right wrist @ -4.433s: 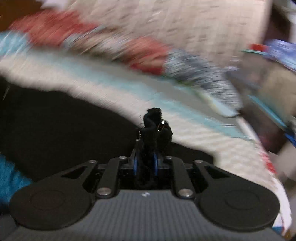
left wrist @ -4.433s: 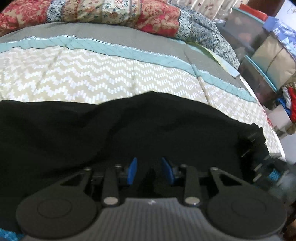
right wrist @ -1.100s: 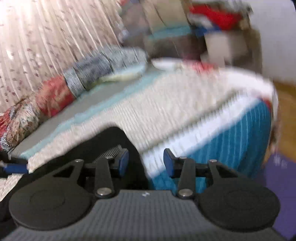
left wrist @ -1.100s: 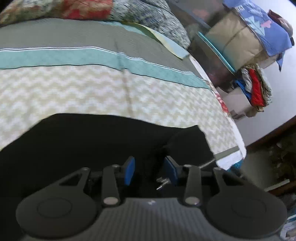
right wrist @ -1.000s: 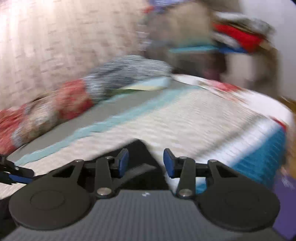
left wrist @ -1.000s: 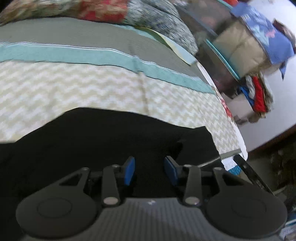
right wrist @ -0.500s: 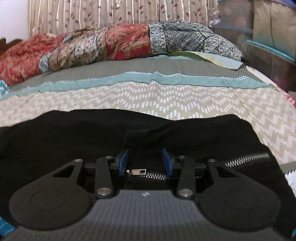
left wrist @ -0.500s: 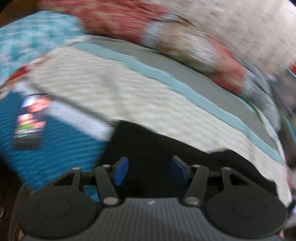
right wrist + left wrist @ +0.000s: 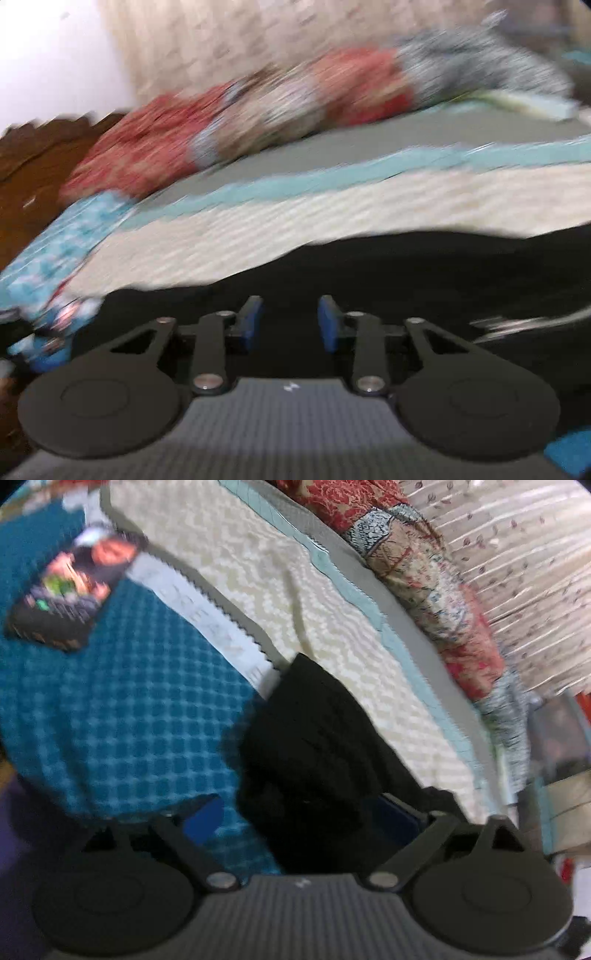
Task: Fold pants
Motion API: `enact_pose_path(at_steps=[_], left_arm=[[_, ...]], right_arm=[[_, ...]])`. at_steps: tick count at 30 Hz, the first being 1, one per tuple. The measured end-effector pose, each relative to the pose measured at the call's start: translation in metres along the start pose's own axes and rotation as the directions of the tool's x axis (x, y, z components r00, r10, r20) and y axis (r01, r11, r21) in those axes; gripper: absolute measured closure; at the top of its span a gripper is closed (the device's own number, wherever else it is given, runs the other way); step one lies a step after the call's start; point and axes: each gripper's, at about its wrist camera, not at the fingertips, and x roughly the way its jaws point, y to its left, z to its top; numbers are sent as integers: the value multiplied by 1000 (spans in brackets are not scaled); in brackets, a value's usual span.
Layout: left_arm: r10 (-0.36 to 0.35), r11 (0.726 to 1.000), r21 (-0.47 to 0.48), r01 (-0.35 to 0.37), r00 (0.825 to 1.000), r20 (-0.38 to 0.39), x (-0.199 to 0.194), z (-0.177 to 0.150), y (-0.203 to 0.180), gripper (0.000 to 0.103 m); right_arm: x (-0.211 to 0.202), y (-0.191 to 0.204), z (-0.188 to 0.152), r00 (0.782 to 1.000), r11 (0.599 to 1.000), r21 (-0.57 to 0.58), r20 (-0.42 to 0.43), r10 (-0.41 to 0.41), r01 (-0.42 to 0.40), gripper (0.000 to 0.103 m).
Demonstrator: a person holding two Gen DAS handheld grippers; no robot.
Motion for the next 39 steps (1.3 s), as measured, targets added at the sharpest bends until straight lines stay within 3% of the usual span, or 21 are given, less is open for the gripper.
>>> enact_pose_path(at_steps=[5, 9, 10, 11, 12, 13, 14, 16, 17, 20, 22, 25, 27, 29, 31, 34, 36, 38, 39], left_arm=[[-120, 989, -87, 117, 992, -26, 12, -5, 11, 0], [-185, 977, -123, 176, 981, -63, 25, -15, 16, 2], [-178, 979, -110, 171, 982, -62, 28, -17, 15, 7], [-166, 983, -87, 160, 984, -60, 31, -17, 13, 27], [-145, 988, -58, 142, 987, -62, 35, -17, 11, 40], [-124, 992, -43, 121, 990, -66, 37, -17, 10, 64], [-115, 993, -41, 112, 991, -74, 40, -16, 11, 71], [-137, 990, -55, 133, 988, -69, 39, -16, 10, 75], [-135, 991, -17, 134, 989, -57, 35, -17, 3, 76], [-126, 981, 149, 125, 992, -4, 19, -24, -31, 76], [-114, 957, 271, 102, 993, 31, 11, -32, -56, 76], [-102, 894, 442, 74, 994, 41, 12, -48, -92, 76], [-98, 834, 549, 58, 994, 44, 17, -61, -120, 77], [-95, 774, 632, 46, 994, 44, 24, -73, -144, 77], [-119, 721, 688, 86, 993, 1, 34, -84, -166, 77], [-133, 593, 793, 141, 988, -76, 56, -115, -202, 76], [-92, 481, 863, 154, 988, -125, 78, -143, -221, 70], [-39, 392, 907, 153, 988, -149, 98, -170, -229, 60], [-11, 364, 920, 146, 988, -153, 106, -179, -228, 58]], right_arm=[[63, 69, 8, 972, 981, -17, -138, 190, -194, 81], [109, 86, 13, 944, 969, 98, -221, 245, -228, 82], [121, 83, 10, 940, 968, 141, -246, 238, -209, 82], [129, 80, 4, 935, 968, 179, -277, 223, -177, 81], [141, 72, -6, 920, 966, 225, -334, 203, -131, 84], [146, 64, -14, 918, 955, 271, -336, 210, -119, 87], [144, 58, -16, 923, 946, 301, -316, 218, -121, 96], [141, 49, -13, 914, 924, 363, -323, 245, -120, 98], [139, 46, -12, 911, 916, 384, -326, 255, -119, 97], [134, 42, -15, 910, 894, 427, -306, 280, -132, 94], [134, 44, -18, 908, 871, 466, -279, 313, -157, 91], [125, 40, -19, 899, 852, 486, -259, 353, -194, 89], [119, 31, -16, 898, 825, 517, -214, 384, -229, 90], [105, 13, -12, 907, 795, 554, -155, 392, -249, 90], [87, -11, -9, 917, 758, 592, -77, 391, -274, 90], [51, -46, -10, 948, 762, 595, -1, 318, -255, 89], [25, -71, -16, 971, 773, 597, 37, 238, -212, 89], [2, -100, -28, 985, 756, 633, 63, 159, -163, 85], [-3, -110, -35, 990, 741, 658, 63, 124, -134, 82]])
